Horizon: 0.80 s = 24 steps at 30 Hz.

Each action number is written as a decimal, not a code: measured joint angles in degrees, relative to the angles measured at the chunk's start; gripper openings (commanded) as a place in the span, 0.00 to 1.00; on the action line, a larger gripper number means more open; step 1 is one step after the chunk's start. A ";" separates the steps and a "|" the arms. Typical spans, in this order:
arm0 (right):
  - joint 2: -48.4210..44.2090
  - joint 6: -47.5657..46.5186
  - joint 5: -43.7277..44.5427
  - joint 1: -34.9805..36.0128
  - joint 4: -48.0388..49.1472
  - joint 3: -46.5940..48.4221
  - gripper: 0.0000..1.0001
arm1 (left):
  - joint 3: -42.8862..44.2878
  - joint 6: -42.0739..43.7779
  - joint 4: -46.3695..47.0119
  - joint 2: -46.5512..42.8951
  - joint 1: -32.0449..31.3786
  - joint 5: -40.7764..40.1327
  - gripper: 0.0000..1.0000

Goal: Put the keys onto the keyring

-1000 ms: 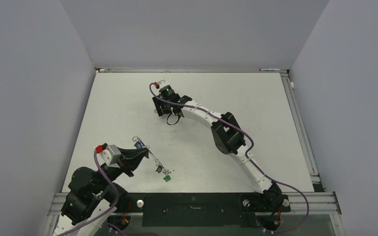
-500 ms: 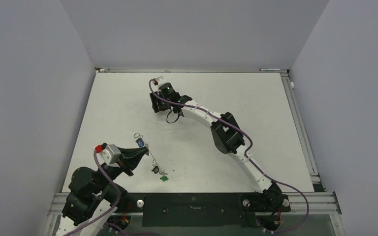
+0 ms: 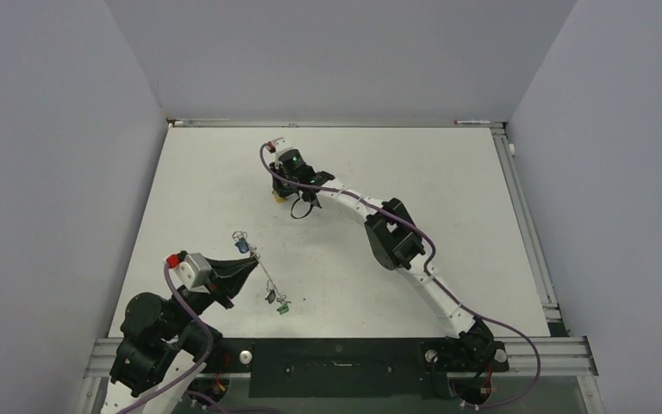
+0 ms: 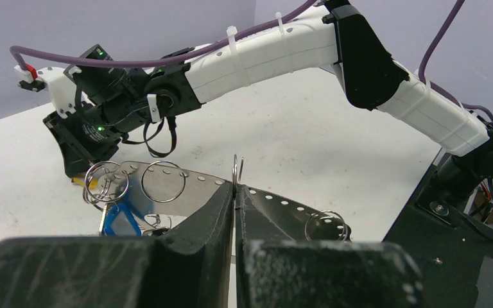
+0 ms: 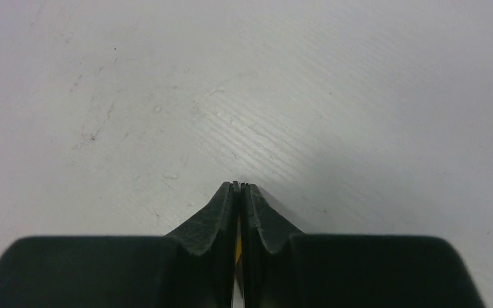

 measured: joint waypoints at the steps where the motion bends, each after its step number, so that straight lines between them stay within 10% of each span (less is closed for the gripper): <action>1: 0.00 -0.04 0.04 0.02 0.07 0.00 0.05 | 0.00 0.00 0.00 0.00 0.09 0.00 0.00; 11: -2.69 -2.91 -0.79 0.48 6.84 -7.21 0.05 | 0.00 0.00 0.00 0.00 0.76 0.37 0.00; 24: -30.38 -8.04 -5.46 1.38 13.70 -51.08 0.05 | 0.00 0.02 0.02 0.00 1.44 1.40 0.00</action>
